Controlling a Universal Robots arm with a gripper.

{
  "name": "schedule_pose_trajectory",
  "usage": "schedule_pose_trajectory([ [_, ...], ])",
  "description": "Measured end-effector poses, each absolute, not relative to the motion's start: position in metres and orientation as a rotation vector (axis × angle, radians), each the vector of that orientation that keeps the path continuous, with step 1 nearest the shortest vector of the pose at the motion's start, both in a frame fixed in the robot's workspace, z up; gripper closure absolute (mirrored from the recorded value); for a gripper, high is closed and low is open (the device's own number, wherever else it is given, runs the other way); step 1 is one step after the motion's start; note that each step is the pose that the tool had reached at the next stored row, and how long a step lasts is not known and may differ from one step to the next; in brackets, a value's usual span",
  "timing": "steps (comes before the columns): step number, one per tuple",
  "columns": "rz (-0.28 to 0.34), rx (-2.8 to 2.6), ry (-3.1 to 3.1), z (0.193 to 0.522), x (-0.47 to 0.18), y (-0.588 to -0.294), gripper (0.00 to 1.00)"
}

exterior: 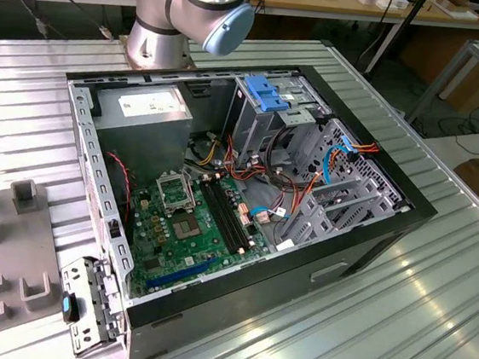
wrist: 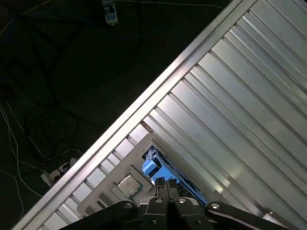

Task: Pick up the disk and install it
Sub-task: 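Pick up the disk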

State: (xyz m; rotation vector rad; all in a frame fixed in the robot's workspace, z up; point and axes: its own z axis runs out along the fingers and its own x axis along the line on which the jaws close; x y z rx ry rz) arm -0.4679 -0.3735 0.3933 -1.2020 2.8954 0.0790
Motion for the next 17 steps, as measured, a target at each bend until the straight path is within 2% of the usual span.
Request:
schedule_pose_trajectory([
  [17,0.079,-1.923,2.492,0.3929,-0.4679,-0.3735,0.89],
])
